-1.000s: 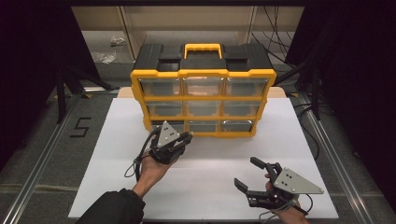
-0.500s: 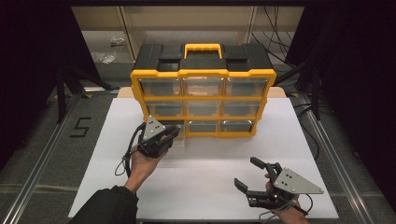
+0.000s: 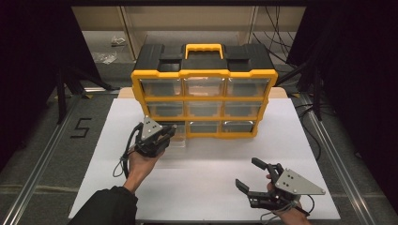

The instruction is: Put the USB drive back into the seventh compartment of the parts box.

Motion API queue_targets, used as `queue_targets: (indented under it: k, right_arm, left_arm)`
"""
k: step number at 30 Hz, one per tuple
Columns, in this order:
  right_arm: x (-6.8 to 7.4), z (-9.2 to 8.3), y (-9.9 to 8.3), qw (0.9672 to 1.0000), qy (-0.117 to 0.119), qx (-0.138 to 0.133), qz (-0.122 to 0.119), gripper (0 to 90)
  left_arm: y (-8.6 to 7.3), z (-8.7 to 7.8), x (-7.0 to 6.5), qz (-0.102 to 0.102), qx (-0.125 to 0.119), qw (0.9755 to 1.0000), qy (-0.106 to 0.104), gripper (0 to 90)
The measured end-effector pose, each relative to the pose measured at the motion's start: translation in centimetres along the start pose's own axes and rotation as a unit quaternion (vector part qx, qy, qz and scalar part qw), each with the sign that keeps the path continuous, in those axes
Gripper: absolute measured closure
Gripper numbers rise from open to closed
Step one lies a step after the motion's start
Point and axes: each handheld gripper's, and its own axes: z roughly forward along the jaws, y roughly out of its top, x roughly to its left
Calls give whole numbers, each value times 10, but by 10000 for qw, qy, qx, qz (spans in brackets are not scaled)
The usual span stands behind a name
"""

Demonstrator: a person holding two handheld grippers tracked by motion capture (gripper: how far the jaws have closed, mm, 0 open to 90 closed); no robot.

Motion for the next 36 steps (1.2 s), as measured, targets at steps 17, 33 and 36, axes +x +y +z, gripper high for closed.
queue_targets:
  k: [17, 33, 36]
  right_arm:
    - [0, 0, 0, 10000, -1, -2, -8, 182]
    - [0, 0, 0, 10000, 0, -1, 2, 184]
    - [0, 0, 0, 10000, 0, 0, 3, 183]
  left_arm:
    - [-7, 4, 11, -187, 252, 9994, 159, 784]
    - [-8, 7, 17, -388, 372, 9984, 200, 631]
    - [-6, 7, 14, -359, 362, 9982, 309, 427]
